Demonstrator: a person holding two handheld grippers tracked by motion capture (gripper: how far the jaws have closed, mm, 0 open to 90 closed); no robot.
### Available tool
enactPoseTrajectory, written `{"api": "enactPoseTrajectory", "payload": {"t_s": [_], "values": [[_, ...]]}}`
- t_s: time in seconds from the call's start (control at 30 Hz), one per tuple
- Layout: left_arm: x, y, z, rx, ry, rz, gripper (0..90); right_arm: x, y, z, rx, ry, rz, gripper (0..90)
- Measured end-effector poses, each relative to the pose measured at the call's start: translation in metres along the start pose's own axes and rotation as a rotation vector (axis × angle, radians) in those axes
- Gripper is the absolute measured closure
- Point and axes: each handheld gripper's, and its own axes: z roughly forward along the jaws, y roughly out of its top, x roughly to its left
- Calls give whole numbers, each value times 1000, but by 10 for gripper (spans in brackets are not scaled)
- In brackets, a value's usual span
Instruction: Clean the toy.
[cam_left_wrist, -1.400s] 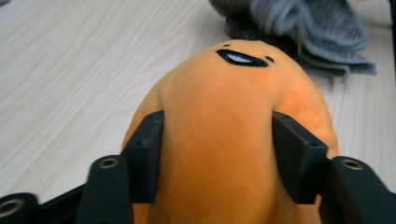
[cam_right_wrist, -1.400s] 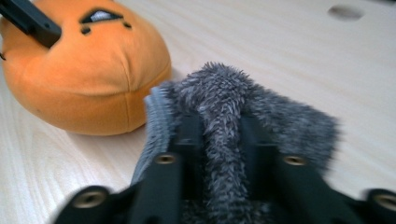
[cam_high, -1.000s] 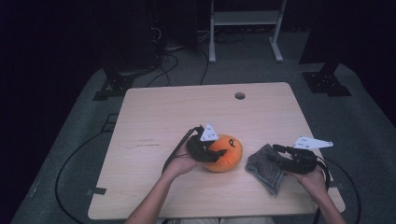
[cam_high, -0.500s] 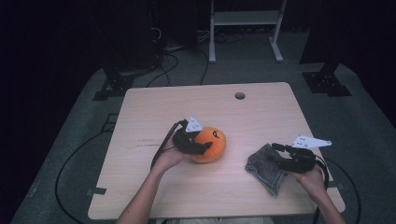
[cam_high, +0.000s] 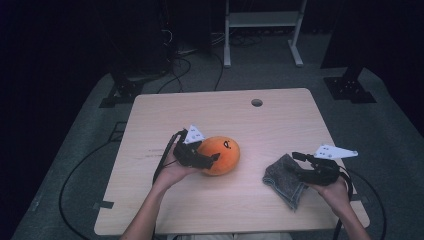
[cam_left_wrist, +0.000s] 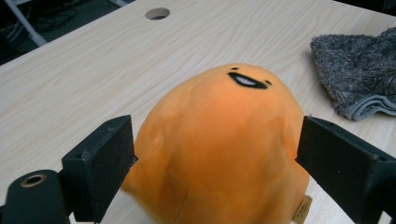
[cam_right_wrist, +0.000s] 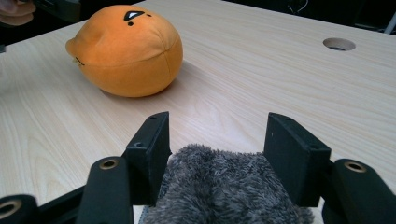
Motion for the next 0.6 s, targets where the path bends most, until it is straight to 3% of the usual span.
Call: {"api": "enactPoseTrajectory", "payload": {"t_s": [0.13,0.43,0.6], "values": [[2,-5,-8,-17,9,-24,92,-1,0,-3,-4,-7,9,389],[1,-17,-23,-41,6,-33,91,0,0,-2,5,0,10,375],[1,-23,-26,-28,11,-26,91,2,0,-1,7,1,3,372]]}}
